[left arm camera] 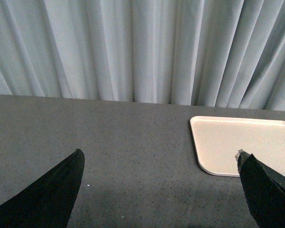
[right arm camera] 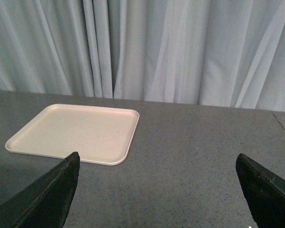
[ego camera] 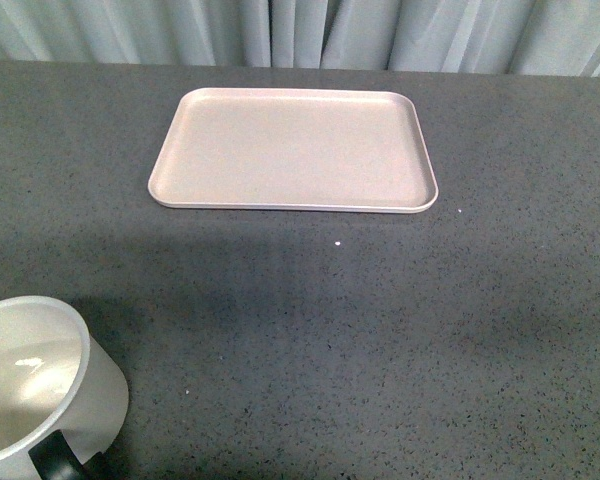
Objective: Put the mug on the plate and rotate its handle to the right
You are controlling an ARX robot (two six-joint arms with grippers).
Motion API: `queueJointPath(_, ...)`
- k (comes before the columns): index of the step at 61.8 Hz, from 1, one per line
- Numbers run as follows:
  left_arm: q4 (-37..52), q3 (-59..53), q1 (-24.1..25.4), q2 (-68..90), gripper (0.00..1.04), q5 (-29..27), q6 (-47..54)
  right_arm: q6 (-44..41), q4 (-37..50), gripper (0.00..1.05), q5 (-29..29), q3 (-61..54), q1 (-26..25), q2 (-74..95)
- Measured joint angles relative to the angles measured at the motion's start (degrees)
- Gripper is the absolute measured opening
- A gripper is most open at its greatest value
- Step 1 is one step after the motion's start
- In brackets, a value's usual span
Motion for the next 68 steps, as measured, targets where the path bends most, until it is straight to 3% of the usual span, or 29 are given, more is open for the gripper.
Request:
queueJointPath(24,-0.02,0.02,0.0,0.0,0.95,0.04,0.0,0.0,0.0,0.96,0.02,0.0,0.0,0.0)
queueJointPath(26,-3.08,1.07,0.81,1.53,0.95,2.51,-1.27,0.0,0.0,0.96,0.02,0.0,0.0,0.0)
queueJointPath(28,-10.78,4.66,2.43,6.01,0.95,7.41,-2.86,0.02,0.0,0.96,0.07,0.0,0.0,0.0)
queueJointPath(32,-16.96,10.4,3.89,16.83,0.95,10.64,-3.26,0.02,0.0,0.96,-0.04,0.0,0.0,0.0)
queueJointPath(45,-8.02,25.64,2.03,46.88,0.95,8.33,3.3,0.04,0.0,0.96,0.0,0.0,0.0,0.0)
queueJointPath(56,-12.57,30.16,0.22,61.9,0.95,7.39,12.68,0.04,0.0,0.96,0.0,0.0,0.0,0.0)
queueJointPath(68,-17.03,31.26,-0.48,65.31,0.95,7.17,20.24,0.04,0.0,0.96,0.0,0.0,0.0,0.0)
